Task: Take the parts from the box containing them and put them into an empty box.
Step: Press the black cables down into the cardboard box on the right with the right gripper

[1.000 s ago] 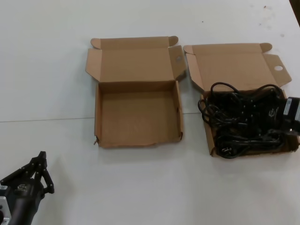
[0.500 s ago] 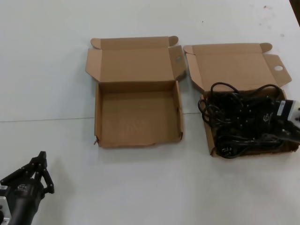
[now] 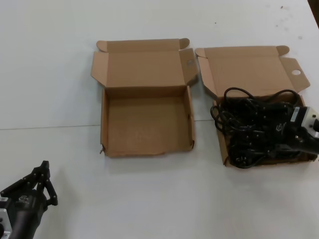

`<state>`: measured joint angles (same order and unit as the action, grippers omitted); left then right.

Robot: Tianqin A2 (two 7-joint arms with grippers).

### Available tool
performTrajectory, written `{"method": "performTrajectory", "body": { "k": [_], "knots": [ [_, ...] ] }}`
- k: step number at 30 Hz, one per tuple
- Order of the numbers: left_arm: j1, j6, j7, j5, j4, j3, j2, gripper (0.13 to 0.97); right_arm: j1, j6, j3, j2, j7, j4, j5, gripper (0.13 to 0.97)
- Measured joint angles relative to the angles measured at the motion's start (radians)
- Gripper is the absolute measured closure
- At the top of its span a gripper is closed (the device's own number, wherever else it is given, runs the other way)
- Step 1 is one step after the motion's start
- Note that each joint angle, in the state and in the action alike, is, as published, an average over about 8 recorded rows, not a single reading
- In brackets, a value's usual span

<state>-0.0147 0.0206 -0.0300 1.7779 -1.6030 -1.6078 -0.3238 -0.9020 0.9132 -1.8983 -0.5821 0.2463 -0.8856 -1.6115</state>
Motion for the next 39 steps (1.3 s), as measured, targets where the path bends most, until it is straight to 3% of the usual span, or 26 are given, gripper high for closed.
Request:
{"method": "performTrajectory", "body": {
  "k": [11,19,32,39],
  "knots": [
    [0.000,0.000,0.000,0.000,0.000,0.000,0.000,0.941,-0.030,0.002,-0.002,0.028,0.000,0.077,0.006,0.608],
    [0.000,0.000,0.000,0.000,0.000,0.000,0.000,0.941,-0.075,-0.006,-0.011,0.061,0.000,0.166,0.028,0.394],
    [0.000,0.000,0.000,0.000,0.000,0.000,0.000,0.941,-0.123,-0.004,-0.024,0.088,0.000,0.243,0.040,0.416],
    [0.000,0.000,0.000,0.000,0.000,0.000,0.000,0.941,-0.136,-0.004,-0.021,0.098,0.000,0.259,0.039,0.500]
  ]
}}
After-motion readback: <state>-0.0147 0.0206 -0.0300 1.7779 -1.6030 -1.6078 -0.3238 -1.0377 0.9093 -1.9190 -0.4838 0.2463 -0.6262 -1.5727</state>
